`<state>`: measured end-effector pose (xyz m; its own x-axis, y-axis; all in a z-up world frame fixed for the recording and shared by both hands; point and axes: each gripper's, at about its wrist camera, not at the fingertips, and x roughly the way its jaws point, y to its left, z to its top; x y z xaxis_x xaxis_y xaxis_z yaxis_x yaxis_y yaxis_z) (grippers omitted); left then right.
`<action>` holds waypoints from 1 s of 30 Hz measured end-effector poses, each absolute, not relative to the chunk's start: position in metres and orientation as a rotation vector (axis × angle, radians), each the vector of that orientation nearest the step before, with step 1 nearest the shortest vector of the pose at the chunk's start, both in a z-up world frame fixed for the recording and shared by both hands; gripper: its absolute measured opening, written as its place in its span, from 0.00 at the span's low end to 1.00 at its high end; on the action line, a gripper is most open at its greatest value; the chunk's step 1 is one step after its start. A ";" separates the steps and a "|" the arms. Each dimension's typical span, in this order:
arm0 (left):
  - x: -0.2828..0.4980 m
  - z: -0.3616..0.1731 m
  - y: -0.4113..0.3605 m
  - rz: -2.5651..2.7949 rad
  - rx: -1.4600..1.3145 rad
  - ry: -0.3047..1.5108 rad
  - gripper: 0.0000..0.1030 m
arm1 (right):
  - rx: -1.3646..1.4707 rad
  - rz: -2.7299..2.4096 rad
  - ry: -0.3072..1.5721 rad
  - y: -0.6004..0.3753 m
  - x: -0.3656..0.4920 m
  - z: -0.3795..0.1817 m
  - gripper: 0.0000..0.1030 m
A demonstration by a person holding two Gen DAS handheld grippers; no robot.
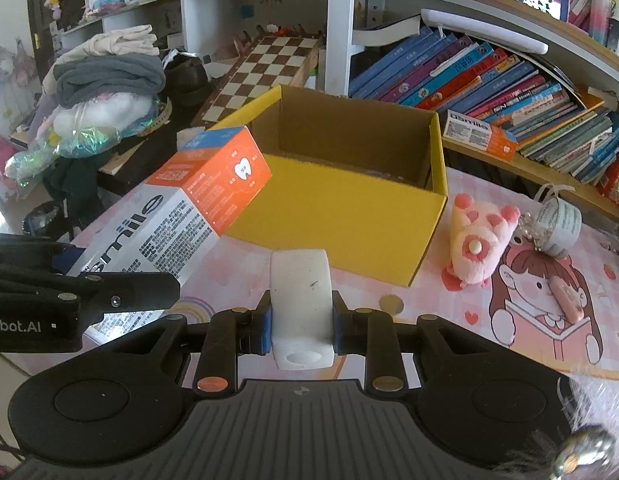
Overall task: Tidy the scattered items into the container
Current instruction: 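Lift and carry the usmile box and white block in both tools over the yellow box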
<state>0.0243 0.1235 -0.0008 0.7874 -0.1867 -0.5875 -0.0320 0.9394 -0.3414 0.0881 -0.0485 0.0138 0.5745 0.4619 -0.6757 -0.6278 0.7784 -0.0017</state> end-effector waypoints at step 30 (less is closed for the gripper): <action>0.170 0.042 0.142 -0.021 -0.206 0.540 0.49 | -0.253 0.692 0.575 -0.007 0.227 0.061 0.24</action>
